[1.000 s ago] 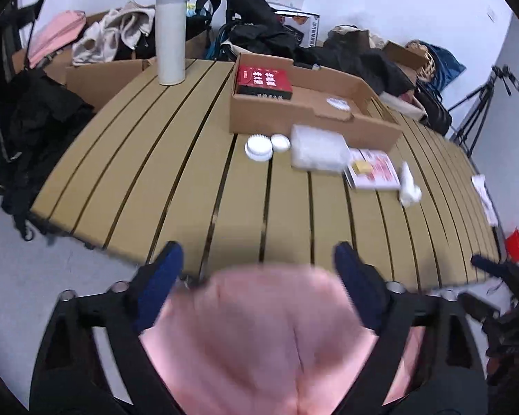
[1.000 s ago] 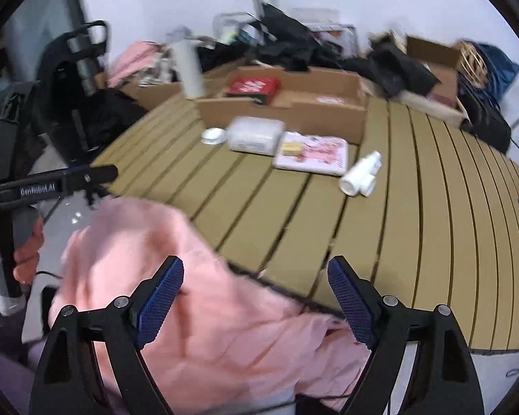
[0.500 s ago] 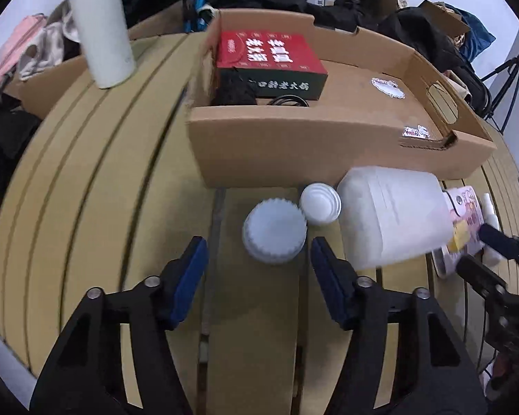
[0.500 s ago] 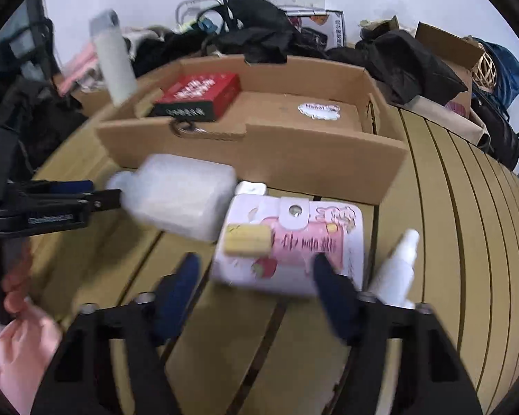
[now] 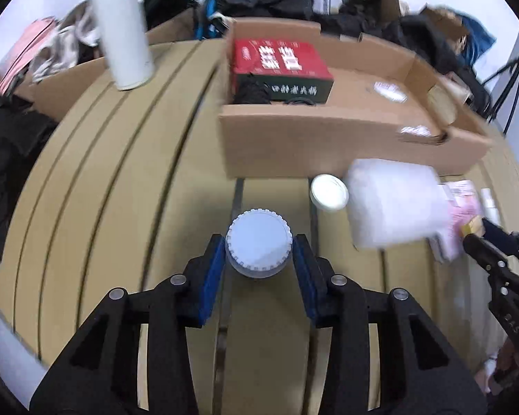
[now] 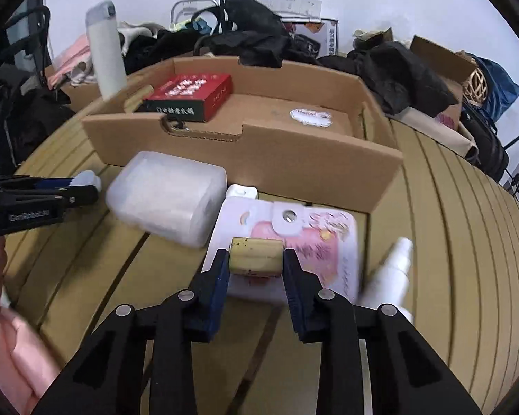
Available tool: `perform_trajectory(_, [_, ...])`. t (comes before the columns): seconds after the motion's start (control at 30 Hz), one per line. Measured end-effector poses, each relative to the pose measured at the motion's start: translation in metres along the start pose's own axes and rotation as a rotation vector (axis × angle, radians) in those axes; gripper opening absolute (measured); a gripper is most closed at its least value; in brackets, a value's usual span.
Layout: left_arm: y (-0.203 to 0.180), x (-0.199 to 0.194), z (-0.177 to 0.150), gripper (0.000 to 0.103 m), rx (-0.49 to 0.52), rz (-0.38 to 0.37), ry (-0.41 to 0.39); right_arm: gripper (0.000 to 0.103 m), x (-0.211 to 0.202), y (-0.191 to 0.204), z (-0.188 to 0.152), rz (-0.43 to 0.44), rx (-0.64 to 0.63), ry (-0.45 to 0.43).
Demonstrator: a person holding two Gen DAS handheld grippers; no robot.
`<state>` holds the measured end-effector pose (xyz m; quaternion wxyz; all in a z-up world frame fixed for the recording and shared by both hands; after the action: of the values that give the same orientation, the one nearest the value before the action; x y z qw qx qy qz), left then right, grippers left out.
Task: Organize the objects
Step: 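Grasp the large white round lid with the left gripper while the right gripper grasps the yellow bar, then lower the white lid with the left gripper while the right gripper lowers the yellow bar into the tray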
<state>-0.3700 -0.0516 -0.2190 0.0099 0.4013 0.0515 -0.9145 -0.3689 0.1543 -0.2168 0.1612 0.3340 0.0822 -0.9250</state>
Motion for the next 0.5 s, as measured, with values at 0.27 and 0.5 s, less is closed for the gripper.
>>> perform_trajectory(0.27, [0.014, -0.162, -0.038, 0.036, -0.134, -0.046, -0.144, 0.034, -0.128, -0.008, -0.012, 0.025, 0.056, -0.081])
perform_trajectory(0.5, [0.006, -0.227, -0.046, 0.036, -0.099, -0.007, -0.239, 0.034, -0.202, -0.003, -0.021, 0.011, 0.081, -0.184])
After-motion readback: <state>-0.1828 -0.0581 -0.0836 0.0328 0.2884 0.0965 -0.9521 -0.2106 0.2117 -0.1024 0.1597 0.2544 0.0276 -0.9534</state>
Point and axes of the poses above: each gripper's, at about its wrist camera, not at the fingertips, and x roughly the way its jaws point, y to its left, z to its top, the point moved 8 cm from there along x, roughly the way its jaws point, and after that the axes turned 11 degrees about -y, right-handed, at the moved point
